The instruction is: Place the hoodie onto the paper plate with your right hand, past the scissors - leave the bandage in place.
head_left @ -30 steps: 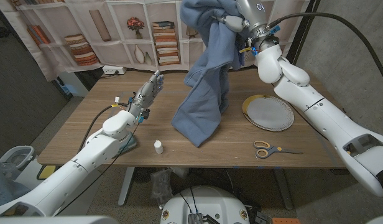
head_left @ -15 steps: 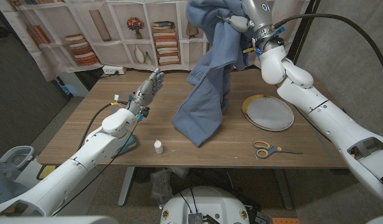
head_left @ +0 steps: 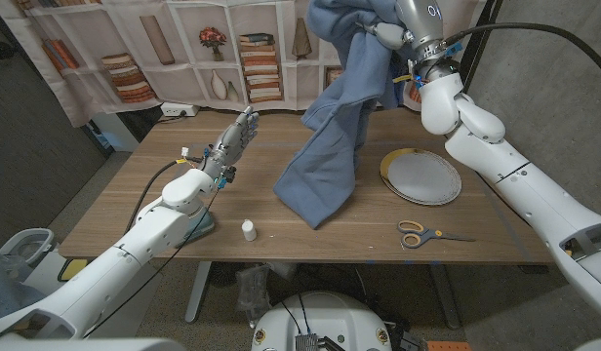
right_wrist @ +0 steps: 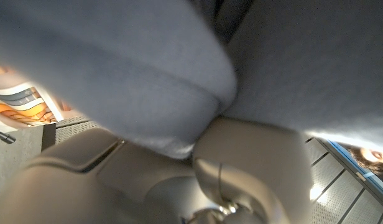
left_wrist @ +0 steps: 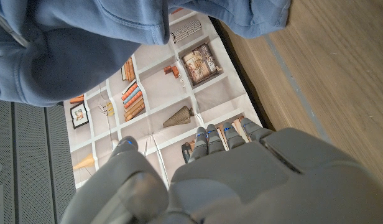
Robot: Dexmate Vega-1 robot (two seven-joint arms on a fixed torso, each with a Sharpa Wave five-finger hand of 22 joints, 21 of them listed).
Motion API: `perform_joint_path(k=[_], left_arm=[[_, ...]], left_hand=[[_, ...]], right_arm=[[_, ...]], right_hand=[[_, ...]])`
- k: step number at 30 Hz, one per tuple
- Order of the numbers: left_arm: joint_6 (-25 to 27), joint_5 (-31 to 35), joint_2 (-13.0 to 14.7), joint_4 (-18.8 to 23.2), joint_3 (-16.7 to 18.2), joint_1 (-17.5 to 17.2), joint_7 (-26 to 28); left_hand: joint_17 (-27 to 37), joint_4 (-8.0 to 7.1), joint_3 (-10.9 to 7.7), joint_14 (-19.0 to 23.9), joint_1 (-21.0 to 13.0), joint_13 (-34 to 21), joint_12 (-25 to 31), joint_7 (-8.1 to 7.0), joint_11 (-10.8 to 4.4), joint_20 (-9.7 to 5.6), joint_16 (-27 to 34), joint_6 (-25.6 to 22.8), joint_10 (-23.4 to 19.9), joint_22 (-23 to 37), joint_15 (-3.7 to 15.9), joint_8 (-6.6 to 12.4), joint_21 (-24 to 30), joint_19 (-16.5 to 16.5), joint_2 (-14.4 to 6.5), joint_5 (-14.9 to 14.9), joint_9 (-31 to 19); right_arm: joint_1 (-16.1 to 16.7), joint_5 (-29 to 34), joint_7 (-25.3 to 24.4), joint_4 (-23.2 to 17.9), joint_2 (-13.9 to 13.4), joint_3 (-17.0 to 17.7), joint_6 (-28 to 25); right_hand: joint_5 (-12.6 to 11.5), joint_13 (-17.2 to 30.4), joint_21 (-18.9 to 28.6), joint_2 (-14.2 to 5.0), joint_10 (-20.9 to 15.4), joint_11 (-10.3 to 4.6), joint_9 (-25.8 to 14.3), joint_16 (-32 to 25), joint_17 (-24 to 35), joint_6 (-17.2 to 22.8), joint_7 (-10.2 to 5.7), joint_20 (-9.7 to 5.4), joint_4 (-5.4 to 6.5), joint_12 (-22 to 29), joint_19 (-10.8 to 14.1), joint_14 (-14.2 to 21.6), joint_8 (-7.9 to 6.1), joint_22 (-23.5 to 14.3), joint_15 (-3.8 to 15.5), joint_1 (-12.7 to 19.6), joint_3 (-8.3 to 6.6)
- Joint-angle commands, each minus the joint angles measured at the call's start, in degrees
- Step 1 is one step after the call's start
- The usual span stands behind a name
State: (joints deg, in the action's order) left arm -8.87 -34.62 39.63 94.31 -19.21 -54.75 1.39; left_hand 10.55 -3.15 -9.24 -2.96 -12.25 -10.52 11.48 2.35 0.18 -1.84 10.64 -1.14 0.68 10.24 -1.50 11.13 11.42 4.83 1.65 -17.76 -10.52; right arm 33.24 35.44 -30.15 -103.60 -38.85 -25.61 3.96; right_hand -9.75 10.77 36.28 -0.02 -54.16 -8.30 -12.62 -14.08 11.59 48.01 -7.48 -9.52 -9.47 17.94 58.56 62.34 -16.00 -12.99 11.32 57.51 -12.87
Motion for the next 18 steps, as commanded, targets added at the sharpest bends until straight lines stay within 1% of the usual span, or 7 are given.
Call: perform_joint_path(k=[1, 17, 18], left_arm=[[0.4, 0.2, -0.3, -0.8, -0.6, 1.1, -0.5], [0.7, 0.0, -0.6, -2.1, -1.1, 2.4, -1.5], [0.7, -0.1, -0.7, -2.3, -1.1, 2.5, -1.7]], left_hand=[[0.1, -0.04, 0.38, -0.2, -0.8, -0.3, 0.1, 0.27, 0.06, -0.97, 0.2, -0.1, -0.1, 0.3, 0.08, 0.29, 0.2, 0.2, 0.0, 0.3, -0.3], [0.1, -0.05, 0.53, -0.3, -0.9, -0.3, 0.1, 0.24, 0.05, -0.90, 0.2, -0.1, -0.1, 0.3, 0.12, 0.28, 0.2, 0.3, 0.0, 0.3, -0.3], [0.1, -0.05, 0.54, -0.3, -0.9, -0.3, 0.1, 0.24, 0.03, -0.89, 0.2, -0.1, -0.1, 0.3, 0.14, 0.27, 0.2, 0.3, 0.0, 0.3, -0.3]], right_arm=[[2.9, 0.3, 0.2, -2.7, -2.4, 2.2, -3.4], [6.2, -0.2, -1.0, -4.9, -3.6, 4.3, -6.3], [6.9, -0.1, -1.4, -5.3, -3.8, 4.6, -6.8]], right_hand=[[-0.3, 0.3, 0.3, -9.57, -0.7, 0.01, -0.1, 0.1, 0.3, 2.6, -2.24, -3.34, 2.68, -0.3, -0.3, 0.5, -0.14, 0.0, 1.81, 9.1, -3.24], [-0.2, 0.3, 0.6, -9.51, -0.9, -0.04, -0.2, 0.3, 0.3, 2.8, -2.32, -3.31, 2.88, -0.6, -0.5, 0.5, 0.14, 0.0, 1.82, 8.9, -3.32], [-0.2, 0.3, 0.7, -9.52, -0.9, -0.07, -0.2, 0.3, 0.3, 2.8, -2.29, -3.31, 2.89, -0.6, -0.5, 0.5, 0.14, 0.0, 1.82, 8.9, -3.33]])
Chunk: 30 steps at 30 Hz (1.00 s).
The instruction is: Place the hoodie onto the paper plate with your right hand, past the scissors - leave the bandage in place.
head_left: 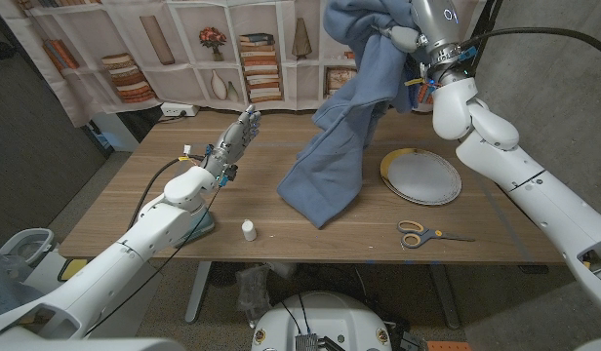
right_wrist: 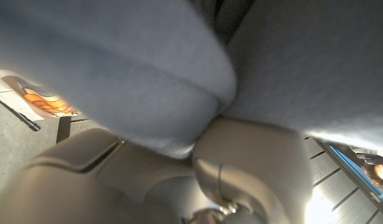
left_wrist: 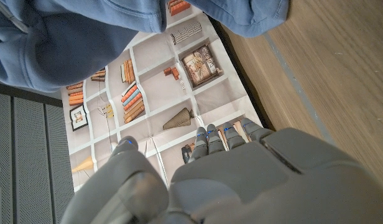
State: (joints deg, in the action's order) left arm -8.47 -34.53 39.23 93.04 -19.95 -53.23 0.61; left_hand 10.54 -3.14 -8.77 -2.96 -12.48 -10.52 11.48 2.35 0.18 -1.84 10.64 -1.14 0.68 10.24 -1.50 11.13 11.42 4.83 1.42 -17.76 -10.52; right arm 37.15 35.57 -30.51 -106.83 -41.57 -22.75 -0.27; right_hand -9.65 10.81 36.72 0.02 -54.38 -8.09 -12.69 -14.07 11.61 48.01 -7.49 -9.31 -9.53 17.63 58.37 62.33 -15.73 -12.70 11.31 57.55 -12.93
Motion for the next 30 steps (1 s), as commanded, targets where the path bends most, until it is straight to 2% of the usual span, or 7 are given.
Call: perform_joint_path(k=[1, 9, 30], left_arm=[[0.3, -0.2, -0.3, -1.0, -0.4, 1.0, -0.9], [1.6, -0.2, 0.1, -1.3, -0.8, 2.4, -1.7], [2.8, -0.1, -1.0, -3.5, -2.7, 5.7, -4.2]], left_hand=[[0.1, -0.06, 0.07, -0.2, -0.6, -0.3, 0.1, 0.24, 0.03, -0.89, 0.2, -0.1, -0.1, 0.3, 0.16, 0.28, 0.2, 0.3, 0.2, 0.3, -0.3], [0.1, -0.06, 0.15, -0.3, -0.7, -0.3, 0.1, 0.22, 0.05, -0.87, 0.2, -0.1, -0.1, 0.3, 0.17, 0.27, 0.2, 0.3, 0.2, 0.3, -0.3], [0.1, -0.08, 0.36, -0.3, -0.8, -0.3, 0.1, 0.34, -0.01, -0.85, 0.2, -0.1, -0.1, 0.3, 0.11, 0.28, 0.2, 0.3, 0.1, 0.3, -0.3]], right_arm=[[3.0, -0.3, -1.0, -2.1, -1.1, 1.8, -2.6], [6.7, -1.0, -3.2, -3.3, -1.9, 3.9, -4.1], [11.0, -2.4, -4.6, -4.7, -3.5, 7.3, -8.4]], right_hand=[[-0.3, 0.3, 0.2, -9.56, -0.7, -0.27, -0.1, 0.3, 0.3, 2.9, -2.30, -3.52, 2.95, -0.3, -0.3, 0.5, -0.11, -0.2, 1.84, 8.8, -3.27], [-0.3, 0.3, 0.4, -9.52, -0.8, -0.21, -0.1, 0.3, 0.3, 2.9, -2.39, -3.53, 3.01, -0.4, -0.3, 0.5, -0.02, -0.2, 1.82, 8.7, -3.29], [-0.3, 0.3, 0.7, -9.43, -1.0, -0.31, -0.2, 0.4, 0.4, 3.3, -2.45, -3.53, 3.14, -0.7, -0.5, 0.6, 0.21, -0.1, 1.82, 8.5, -3.37]])
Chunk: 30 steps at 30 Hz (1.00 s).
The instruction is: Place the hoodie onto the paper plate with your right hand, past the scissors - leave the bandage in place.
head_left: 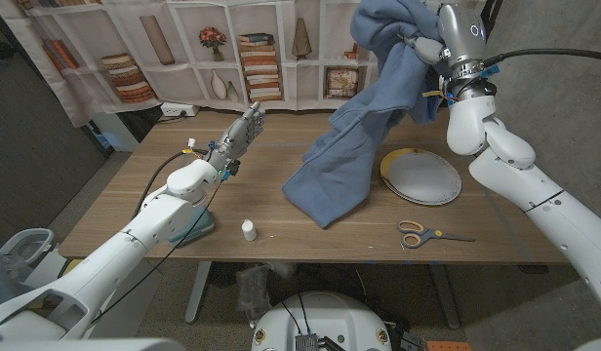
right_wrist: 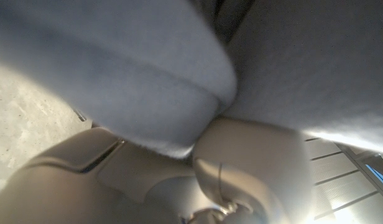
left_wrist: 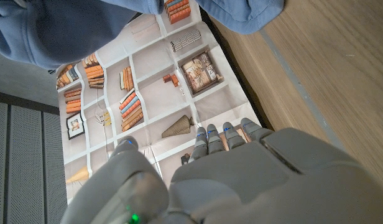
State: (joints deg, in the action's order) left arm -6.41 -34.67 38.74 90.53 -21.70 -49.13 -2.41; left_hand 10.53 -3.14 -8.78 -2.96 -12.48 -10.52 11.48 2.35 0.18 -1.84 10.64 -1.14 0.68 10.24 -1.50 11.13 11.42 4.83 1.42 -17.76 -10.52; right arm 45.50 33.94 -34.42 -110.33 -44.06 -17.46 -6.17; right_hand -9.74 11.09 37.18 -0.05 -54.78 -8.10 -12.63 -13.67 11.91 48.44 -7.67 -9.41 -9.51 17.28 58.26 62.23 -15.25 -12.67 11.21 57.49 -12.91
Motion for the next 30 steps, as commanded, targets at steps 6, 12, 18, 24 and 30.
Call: perform_joint_path(k=[6, 12, 18, 24, 30], left_arm=[[1.2, 0.2, -0.7, -1.1, -1.4, 2.1, -1.3], [1.4, 0.2, -0.7, -1.0, -1.4, 1.8, -1.1], [1.4, 0.2, -0.7, -0.9, -1.5, 1.7, -1.0], [2.1, 0.2, -0.7, -1.2, -2.1, 2.4, -1.7], [3.1, 0.4, -0.4, -1.1, -2.4, 3.1, -2.2]], left_hand=[[0.1, -0.07, 0.43, -0.3, -0.8, -0.3, 0.1, 0.30, 0.09, -0.82, 0.2, -0.1, -0.1, 0.3, 0.15, 0.28, 0.2, 0.3, 0.0, 0.3, -0.3], [0.1, -0.07, 0.49, -0.3, -0.8, -0.3, 0.1, 0.30, -0.01, -0.84, 0.2, -0.1, -0.1, 0.3, 0.17, 0.28, 0.2, 0.3, 0.0, 0.3, -0.3], [0.1, -0.08, 0.53, -0.3, -0.8, -0.3, 0.1, 0.36, -0.05, -0.84, 0.2, -0.1, -0.1, 0.3, 0.14, 0.28, 0.2, 0.3, 0.0, 0.3, -0.3], [0.1, -0.08, 0.59, -0.3, -0.9, -0.3, 0.1, 0.31, -0.05, -0.83, 0.2, -0.1, -0.1, 0.3, 0.15, 0.27, 0.2, 0.3, 0.0, 0.4, -0.3], [0.1, -0.08, 0.64, -0.3, -0.9, -0.3, 0.1, 0.30, -0.02, -0.83, 0.2, -0.1, 0.0, 0.3, 0.15, 0.27, 0.2, 0.3, -0.1, 0.4, -0.3]], right_arm=[[3.9, -0.4, 0.3, -2.1, -2.7, 2.7, -4.1], [6.5, -0.4, 0.9, -3.8, -4.4, 4.6, -6.2], [9.2, -1.6, 0.3, -4.4, -5.1, 6.8, -6.7], [9.8, -1.7, 0.2, -4.0, -5.2, 7.0, -7.6], [10.2, -1.3, -0.3, -3.7, -5.4, 6.7, -8.5]], right_hand=[[-0.2, 0.1, 0.3, -9.31, -0.6, -0.26, -0.3, 0.1, 0.1, 3.0, -2.27, -3.44, 3.09, -0.4, -0.4, 0.7, -0.21, -0.1, 1.94, 8.6, -3.42], [-0.2, 0.1, 0.4, -9.31, -0.8, -0.30, -0.3, 0.1, 0.1, 3.0, -2.29, -3.44, 3.11, -0.5, -0.5, 0.8, -0.11, -0.1, 1.93, 8.6, -3.45], [-0.2, 0.1, 0.5, -9.18, -0.7, -0.35, -0.3, 0.2, 0.1, 2.9, -2.29, -3.45, 3.06, -0.7, -0.6, 0.6, 0.04, -0.1, 1.94, 8.6, -3.47], [-0.2, 0.1, 0.4, -8.92, -0.7, -0.29, -0.3, 0.7, -0.1, 3.0, -2.23, -3.47, 3.07, -0.8, -1.1, -0.3, 0.17, 0.0, 1.73, 8.4, -3.41], [-0.2, 0.1, 0.4, -8.90, -0.8, -0.19, -0.4, 1.0, -0.1, 3.0, -2.21, -3.46, 3.16, -0.9, -1.4, -0.8, 0.27, 0.1, 1.73, 8.2, -3.40]])
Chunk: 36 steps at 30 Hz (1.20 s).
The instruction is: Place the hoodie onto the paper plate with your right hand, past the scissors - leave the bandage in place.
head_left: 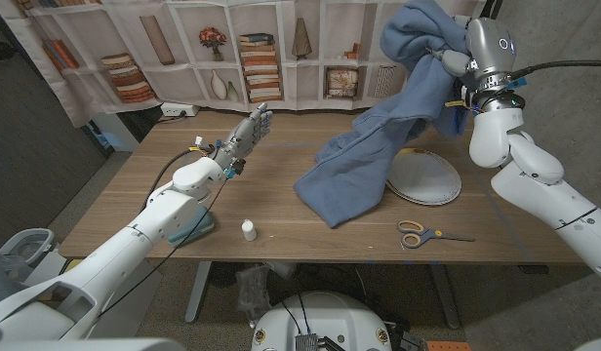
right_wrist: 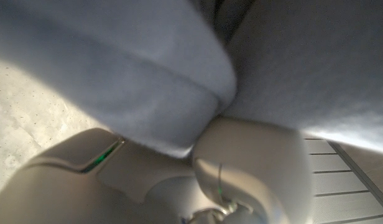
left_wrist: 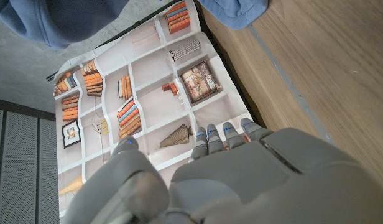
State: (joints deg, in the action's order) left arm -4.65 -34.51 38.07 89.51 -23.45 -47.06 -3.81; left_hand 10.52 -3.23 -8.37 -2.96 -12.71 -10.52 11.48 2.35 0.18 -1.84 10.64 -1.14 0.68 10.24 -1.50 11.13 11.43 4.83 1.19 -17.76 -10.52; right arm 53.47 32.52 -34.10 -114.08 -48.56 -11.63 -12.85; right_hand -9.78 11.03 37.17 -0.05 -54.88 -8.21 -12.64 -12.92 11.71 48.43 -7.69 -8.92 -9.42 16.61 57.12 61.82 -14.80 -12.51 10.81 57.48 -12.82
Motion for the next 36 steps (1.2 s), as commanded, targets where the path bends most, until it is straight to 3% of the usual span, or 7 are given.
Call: perform_joint_path(k=[1, 17, 36], left_arm=[[1.5, 0.2, 0.4, 0.0, -0.7, 1.1, -0.9], [3.4, 0.0, 2.8, 3.5, 0.6, 0.1, 0.1], [3.8, -0.1, 3.2, 6.0, 1.2, -1.9, 2.2]], left_hand=[[0.1, 0.00, 0.25, -0.3, -0.7, -0.3, 0.1, 0.30, 0.02, -0.83, 0.2, -0.1, 0.0, 0.3, 0.16, 0.27, 0.2, 0.3, 0.2, 0.4, -0.3], [0.1, -0.01, 0.41, -0.4, -0.7, -0.3, 0.1, 0.41, 0.14, -0.77, 0.2, -0.1, -0.1, 0.3, 0.12, 0.26, 0.3, 0.3, 0.1, 0.4, -0.3], [0.1, -0.01, 0.60, -0.4, -0.8, -0.3, 0.1, 0.46, 0.00, -0.73, 0.2, -0.1, 0.1, 0.3, 0.05, 0.28, 0.3, 0.3, 0.0, 0.4, -0.3]], right_arm=[[2.3, 0.2, -0.8, 0.1, -0.8, 0.8, -2.0], [5.2, 0.5, -2.8, 0.1, -1.9, 2.1, -3.7], [7.1, -1.4, -2.8, 1.6, -3.3, 3.9, -3.8]], right_hand=[[-0.2, 0.2, 0.4, -8.91, -0.7, -0.08, -0.3, 0.2, 0.1, 3.1, -2.23, -3.95, 3.10, -0.3, -0.3, -0.5, -0.16, 0.0, 2.13, 8.2, -3.48], [-0.2, 0.3, 0.4, -9.07, -1.1, -0.10, -0.4, 0.5, 0.1, 3.3, -2.37, -3.97, 3.31, -0.5, -0.9, -1.3, 0.05, 0.1, 2.17, 7.9, -3.55], [-0.2, 0.3, 0.5, -9.06, -1.3, 0.02, -0.5, 0.5, 0.2, 3.6, -2.54, -3.95, 3.35, -0.7, -1.3, -1.5, 0.20, 0.2, 2.22, 7.8, -3.59]])
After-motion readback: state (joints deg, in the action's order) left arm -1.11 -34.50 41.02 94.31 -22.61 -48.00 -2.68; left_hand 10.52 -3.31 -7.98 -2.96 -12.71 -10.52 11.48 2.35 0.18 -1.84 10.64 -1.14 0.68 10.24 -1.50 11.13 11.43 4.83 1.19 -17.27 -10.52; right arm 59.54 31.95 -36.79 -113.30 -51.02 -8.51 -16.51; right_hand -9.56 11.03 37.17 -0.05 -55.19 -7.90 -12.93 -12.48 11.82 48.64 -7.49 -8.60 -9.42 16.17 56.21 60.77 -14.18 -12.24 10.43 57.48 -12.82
